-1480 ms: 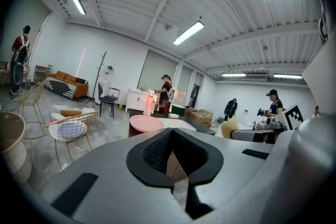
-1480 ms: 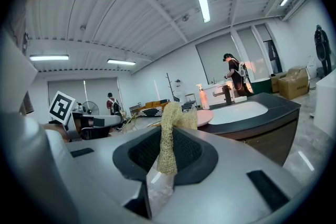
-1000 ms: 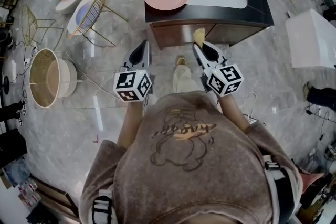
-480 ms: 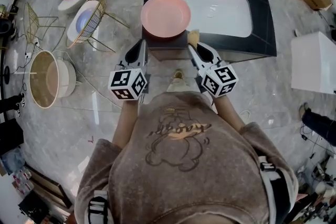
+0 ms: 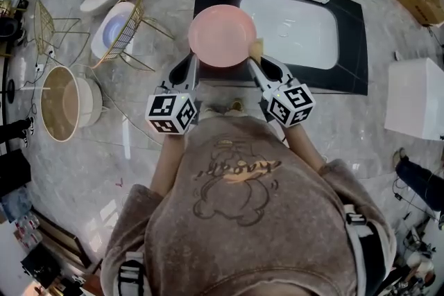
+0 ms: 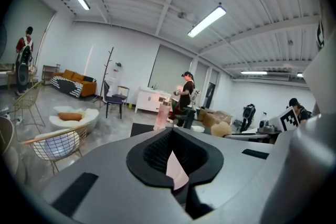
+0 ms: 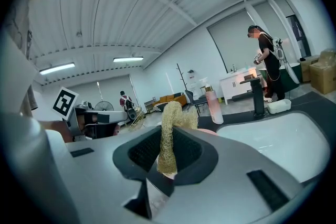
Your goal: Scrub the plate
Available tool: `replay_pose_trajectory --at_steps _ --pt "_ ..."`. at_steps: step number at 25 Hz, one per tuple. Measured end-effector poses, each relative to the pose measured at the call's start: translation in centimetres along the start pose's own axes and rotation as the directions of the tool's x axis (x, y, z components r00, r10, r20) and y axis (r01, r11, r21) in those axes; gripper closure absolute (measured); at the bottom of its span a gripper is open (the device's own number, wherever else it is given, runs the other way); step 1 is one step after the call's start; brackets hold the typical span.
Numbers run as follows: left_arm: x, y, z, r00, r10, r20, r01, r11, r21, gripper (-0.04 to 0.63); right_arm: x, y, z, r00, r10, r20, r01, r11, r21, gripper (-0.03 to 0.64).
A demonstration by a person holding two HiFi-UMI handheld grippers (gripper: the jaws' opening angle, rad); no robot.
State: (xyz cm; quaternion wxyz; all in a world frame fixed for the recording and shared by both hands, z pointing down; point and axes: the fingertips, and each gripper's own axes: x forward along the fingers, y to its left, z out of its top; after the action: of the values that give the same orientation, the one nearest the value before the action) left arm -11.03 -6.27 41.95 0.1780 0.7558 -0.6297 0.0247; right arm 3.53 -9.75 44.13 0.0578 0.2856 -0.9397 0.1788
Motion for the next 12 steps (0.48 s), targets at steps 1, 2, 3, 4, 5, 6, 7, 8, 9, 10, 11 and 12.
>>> replay_pose_trajectory --at_steps 1,2,3,4,5,6,7,8,9,10,11,12 --pt "0.2 0.4 0.4 1.000 -0.001 0.005 0.001 1.000 -0.009 0.578 0.4 0.0 0.2 1.000 -0.001 -0.002 0.001 1.000 -0.001 0.557" --pt "0.5 0.8 0.8 1.000 -0.004 0.011 0.005 1.000 -0.017 0.577 0.8 0.0 0.4 1.000 -0.002 -0.002 0.002 1.000 -0.004 0.558" --pt "0.8 1.2 1.2 1.000 -0.010 0.017 0.011 1.000 -0.020 0.577 1.2 -0.1 0.6 1.000 -0.006 -0.001 0.006 1.000 -0.007 0.558" --pt "1.2 1.6 1.6 1.000 -0.017 0.020 0.017 1.000 -0.018 0.577 1.6 -0.2 0.8 1.000 -0.013 0.002 0.013 1.000 -0.009 0.557" --pt "1.5 1.9 1.9 0.999 -0.024 0.021 0.025 1.000 -0.012 0.577 1.9 -0.3 1.0 1.000 -0.022 0.004 0.022 1.000 -0.009 0.557" --pt "1.9 2.2 2.2 0.999 -0.032 0.019 0.032 0.999 -0.007 0.577 2.2 -0.5 1.1 0.999 -0.032 0.007 0.032 0.999 -0.007 0.557" --pt "2.1 2.5 2.4 0.999 -0.039 0.017 0.039 0.999 -0.004 0.577 2.4 -0.6 1.2 0.999 -0.042 0.009 0.043 0.999 -0.005 0.557" --pt "2.4 2.9 2.5 0.999 -0.044 0.015 0.044 0.999 -0.003 0.577 2.6 -0.6 1.3 0.999 -0.051 0.011 0.051 0.999 -0.005 0.558" --pt "2.8 3.2 2.5 0.999 -0.048 0.014 0.048 0.999 -0.002 0.577 2.8 -0.7 1.4 0.998 -0.057 0.013 0.057 0.998 -0.008 0.557" --pt "3.1 3.6 2.6 0.999 -0.051 0.012 0.051 0.999 -0.003 0.577 3.1 -0.8 1.5 0.998 -0.061 0.017 0.061 0.998 -0.014 0.557" --pt "3.5 3.9 2.5 0.998 -0.056 0.009 0.056 0.998 -0.005 0.577 3.3 -1.0 1.7 0.998 -0.065 0.021 0.065 0.998 -0.020 0.557" --pt "3.8 4.1 2.4 0.998 -0.062 0.003 0.062 0.998 -0.006 0.577 3.4 -1.1 1.8 0.997 -0.070 0.026 0.070 0.997 -0.022 0.557"
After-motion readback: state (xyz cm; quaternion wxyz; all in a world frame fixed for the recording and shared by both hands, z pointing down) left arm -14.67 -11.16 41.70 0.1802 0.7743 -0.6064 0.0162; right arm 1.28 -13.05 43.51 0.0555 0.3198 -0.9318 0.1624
